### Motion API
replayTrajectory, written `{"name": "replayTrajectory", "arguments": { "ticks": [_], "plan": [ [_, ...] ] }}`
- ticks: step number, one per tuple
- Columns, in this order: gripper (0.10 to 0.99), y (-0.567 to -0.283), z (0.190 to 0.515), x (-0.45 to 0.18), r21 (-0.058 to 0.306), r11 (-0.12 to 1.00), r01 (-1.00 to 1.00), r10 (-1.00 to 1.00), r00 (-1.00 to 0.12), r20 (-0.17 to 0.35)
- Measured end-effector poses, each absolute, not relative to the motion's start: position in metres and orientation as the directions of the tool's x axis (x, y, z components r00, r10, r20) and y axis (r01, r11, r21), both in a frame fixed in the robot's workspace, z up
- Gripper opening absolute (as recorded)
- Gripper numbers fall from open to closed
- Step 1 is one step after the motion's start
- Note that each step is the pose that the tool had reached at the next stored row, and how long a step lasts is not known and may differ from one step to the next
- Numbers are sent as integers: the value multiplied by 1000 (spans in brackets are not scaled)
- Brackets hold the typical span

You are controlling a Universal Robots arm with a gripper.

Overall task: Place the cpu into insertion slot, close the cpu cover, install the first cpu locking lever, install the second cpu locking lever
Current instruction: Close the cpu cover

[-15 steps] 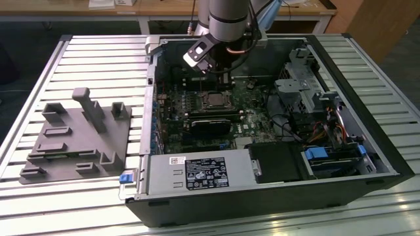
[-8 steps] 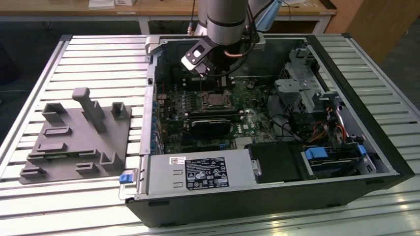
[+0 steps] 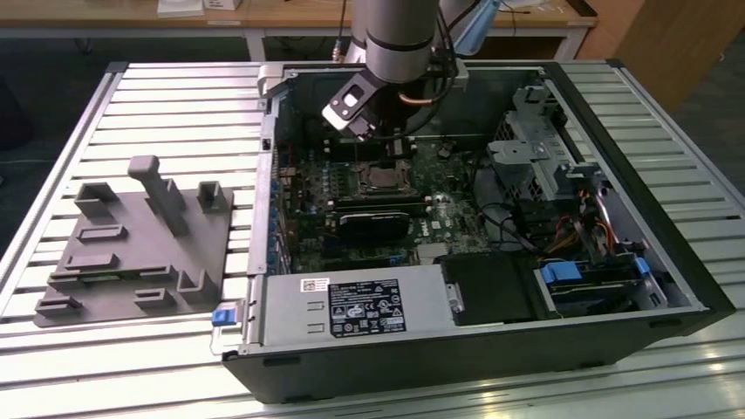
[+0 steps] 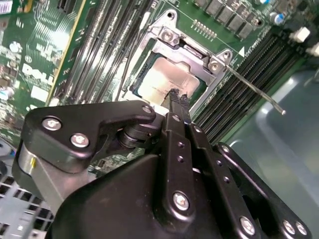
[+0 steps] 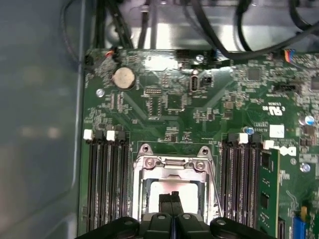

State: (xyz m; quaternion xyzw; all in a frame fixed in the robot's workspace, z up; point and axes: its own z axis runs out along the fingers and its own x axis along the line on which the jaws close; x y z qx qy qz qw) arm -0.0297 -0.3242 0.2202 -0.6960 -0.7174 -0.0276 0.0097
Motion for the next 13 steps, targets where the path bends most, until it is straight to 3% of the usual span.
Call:
{"name": "replayTrajectory", "arguments": {
  "ticks": [13],
  "plan": [
    [106, -324, 220, -30, 26, 231, 973, 971, -232, 52]
  ]
}}
